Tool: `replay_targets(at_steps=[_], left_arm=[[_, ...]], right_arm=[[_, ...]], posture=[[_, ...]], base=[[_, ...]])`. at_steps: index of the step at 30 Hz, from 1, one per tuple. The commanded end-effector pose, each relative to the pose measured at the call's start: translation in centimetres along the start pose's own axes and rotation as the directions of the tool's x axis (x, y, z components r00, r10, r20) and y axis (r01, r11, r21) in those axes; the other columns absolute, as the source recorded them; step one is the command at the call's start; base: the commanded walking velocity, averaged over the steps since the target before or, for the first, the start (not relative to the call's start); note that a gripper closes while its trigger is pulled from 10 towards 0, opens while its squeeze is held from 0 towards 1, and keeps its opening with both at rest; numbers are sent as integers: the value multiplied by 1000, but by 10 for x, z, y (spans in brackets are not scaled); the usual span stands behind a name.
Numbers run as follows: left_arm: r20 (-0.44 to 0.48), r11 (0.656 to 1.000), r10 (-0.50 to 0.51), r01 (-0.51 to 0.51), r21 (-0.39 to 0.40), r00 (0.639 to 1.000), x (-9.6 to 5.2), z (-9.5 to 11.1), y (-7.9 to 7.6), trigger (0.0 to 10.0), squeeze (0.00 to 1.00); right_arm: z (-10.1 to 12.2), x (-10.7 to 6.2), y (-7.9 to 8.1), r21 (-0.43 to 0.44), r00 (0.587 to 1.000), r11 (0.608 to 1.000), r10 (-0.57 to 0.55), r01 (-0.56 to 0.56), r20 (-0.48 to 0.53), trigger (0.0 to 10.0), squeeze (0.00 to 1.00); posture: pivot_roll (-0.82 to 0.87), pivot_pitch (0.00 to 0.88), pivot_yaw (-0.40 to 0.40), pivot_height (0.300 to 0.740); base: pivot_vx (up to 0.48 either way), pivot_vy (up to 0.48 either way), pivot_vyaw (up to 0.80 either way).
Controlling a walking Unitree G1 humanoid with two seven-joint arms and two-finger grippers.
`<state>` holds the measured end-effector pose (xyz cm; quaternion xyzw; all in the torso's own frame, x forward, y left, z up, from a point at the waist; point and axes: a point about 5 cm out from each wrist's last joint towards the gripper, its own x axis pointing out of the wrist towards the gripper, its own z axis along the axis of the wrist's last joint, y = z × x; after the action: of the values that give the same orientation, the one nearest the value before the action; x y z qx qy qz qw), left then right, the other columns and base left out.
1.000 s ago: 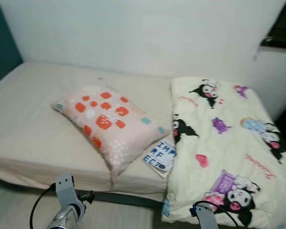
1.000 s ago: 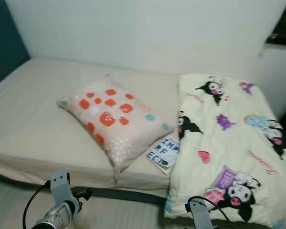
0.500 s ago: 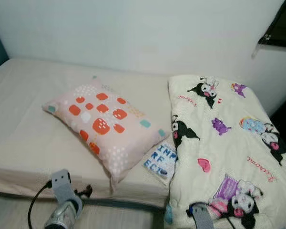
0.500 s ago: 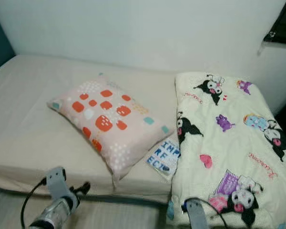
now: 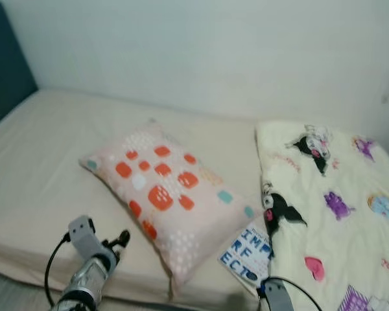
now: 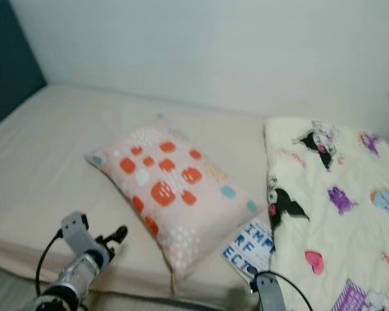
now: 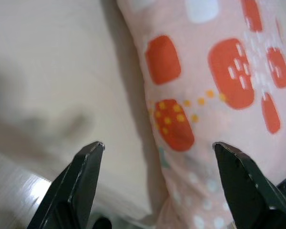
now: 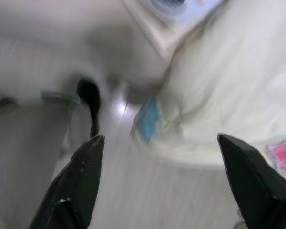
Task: Clean up the room
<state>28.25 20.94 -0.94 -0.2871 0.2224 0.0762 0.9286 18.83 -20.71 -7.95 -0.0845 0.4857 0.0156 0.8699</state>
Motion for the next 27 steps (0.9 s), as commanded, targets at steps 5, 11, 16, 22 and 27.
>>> replay_targets(at_steps=[5, 11, 16, 22, 27], left_arm=[[-42, 998, -60, 58, -40, 997, -3, -10, 0, 10000, 0], [-29, 994, -98, 97, -47, 995, 1, -5, -8, 10000, 0], [-13, 992, -113, 112, -51, 994, 4, -1, -15, 10000, 0], [71, 998, 5, -1, -56, 997, 8, 15, -15, 10000, 0], [130, 991, 130, -124, -49, 983, 7, 29, -3, 10000, 0]], right_arm=[[-13, -1, 1, 25, 999, 1000, -1, 3, -47, 10000, 0], [-13, -1, 1, 6, 999, 1000, -8, 8, -53, 10000, 0], [-13, -1, -1, 4, 998, 1000, -18, 18, -53, 10000, 0], [-13, -2, -3, 4, 998, 1000, -27, 27, -55, 10000, 0], [-11, -1, -2, 19, 999, 1000, -11, 12, -35, 10000, 0]], posture=[[-145, 71, -79, 728], [-146, 71, -79, 728], [-148, 72, -80, 728], [-156, 72, -82, 728], [-158, 71, -84, 728]], base=[[0, 0, -283], [0, 0, -700], [0, 0, -689], [0, 0, -688], [0, 0, -406]])
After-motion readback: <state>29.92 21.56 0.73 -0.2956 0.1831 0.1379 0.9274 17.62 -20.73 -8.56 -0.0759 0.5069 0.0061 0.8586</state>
